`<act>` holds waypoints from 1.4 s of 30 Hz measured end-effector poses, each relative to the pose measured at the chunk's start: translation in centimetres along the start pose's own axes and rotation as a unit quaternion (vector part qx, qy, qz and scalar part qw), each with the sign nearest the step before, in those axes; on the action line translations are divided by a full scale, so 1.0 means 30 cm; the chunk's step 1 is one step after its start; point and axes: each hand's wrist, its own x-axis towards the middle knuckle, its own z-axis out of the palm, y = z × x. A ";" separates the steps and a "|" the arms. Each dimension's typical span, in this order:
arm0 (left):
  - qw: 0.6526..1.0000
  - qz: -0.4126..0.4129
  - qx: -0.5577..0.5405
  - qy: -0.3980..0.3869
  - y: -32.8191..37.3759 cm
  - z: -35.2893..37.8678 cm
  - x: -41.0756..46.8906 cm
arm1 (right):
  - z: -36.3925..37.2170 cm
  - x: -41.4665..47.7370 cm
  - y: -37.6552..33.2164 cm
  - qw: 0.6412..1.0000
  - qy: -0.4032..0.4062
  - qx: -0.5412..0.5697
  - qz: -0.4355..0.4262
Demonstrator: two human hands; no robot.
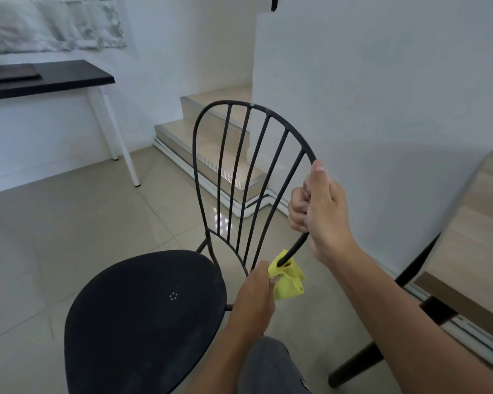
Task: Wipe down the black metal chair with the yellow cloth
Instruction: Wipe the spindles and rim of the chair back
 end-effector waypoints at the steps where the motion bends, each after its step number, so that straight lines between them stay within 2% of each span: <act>1: 1.000 0.001 -0.001 0.006 0.009 0.000 0.005 | 0.001 0.003 0.003 1.000 0.001 0.004 -0.005; 8: 0.996 -0.076 0.034 -0.042 -0.073 0.018 0.010 | 0.002 0.008 0.011 1.000 -0.005 0.019 -0.017; 14: 0.999 -0.045 0.016 -0.003 -0.048 0.020 0.002 | 0.009 0.008 0.019 1.000 0.005 0.014 -0.025; 18: 0.999 -0.018 0.024 -0.016 -0.048 0.009 0.009 | 0.008 0.012 0.015 0.999 0.011 0.015 -0.026; 23: 0.999 0.037 -0.016 -0.002 -0.035 0.002 -0.003 | 0.019 -0.008 0.035 0.999 0.034 0.002 -0.040; 27: 0.999 0.020 -0.029 0.004 -0.065 0.024 -0.011 | 0.028 -0.036 0.064 0.997 0.047 -0.001 -0.060; 33: 0.999 -0.038 0.019 -0.021 -0.137 0.037 0.000 | 0.032 -0.038 0.077 0.996 0.052 0.001 -0.079; 38: 0.998 -0.047 0.030 -0.009 -0.122 0.040 0.000 | 0.034 -0.035 0.086 0.995 0.053 0.009 -0.079; 42: 0.999 -0.022 0.024 -0.002 -0.101 0.023 -0.001 | 0.028 -0.035 0.089 0.995 0.045 0.021 -0.087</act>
